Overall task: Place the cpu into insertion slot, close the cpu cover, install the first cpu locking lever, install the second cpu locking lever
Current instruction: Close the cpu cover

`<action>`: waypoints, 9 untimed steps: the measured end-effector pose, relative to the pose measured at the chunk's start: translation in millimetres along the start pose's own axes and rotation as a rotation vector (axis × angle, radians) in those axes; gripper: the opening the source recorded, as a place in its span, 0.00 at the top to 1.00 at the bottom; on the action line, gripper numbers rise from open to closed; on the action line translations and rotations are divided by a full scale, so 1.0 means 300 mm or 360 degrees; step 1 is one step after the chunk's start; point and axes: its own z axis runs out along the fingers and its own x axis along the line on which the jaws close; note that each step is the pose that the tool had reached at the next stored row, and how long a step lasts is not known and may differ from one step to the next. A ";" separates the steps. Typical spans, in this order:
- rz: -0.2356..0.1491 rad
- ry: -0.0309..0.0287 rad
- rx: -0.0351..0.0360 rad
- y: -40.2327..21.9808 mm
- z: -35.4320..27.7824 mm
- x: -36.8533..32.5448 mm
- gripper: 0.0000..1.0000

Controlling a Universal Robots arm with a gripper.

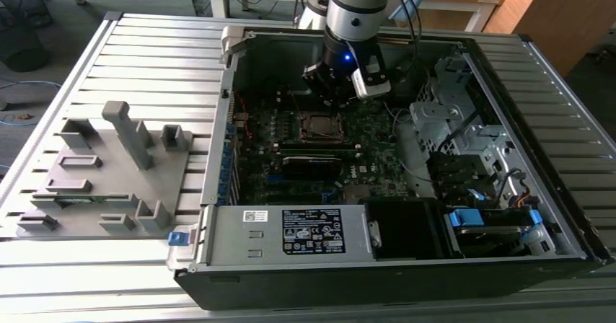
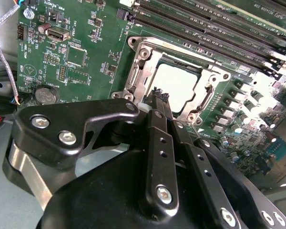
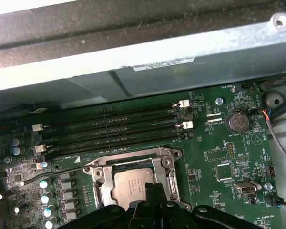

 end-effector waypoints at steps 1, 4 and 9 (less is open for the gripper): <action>0.0000 0.00000 0.0000 0.000 0.000 0.000 0.89; 0.0000 -0.00003 0.0000 0.000 0.000 0.003 0.89; 0.0000 -0.00017 0.0000 -0.002 0.001 0.008 0.89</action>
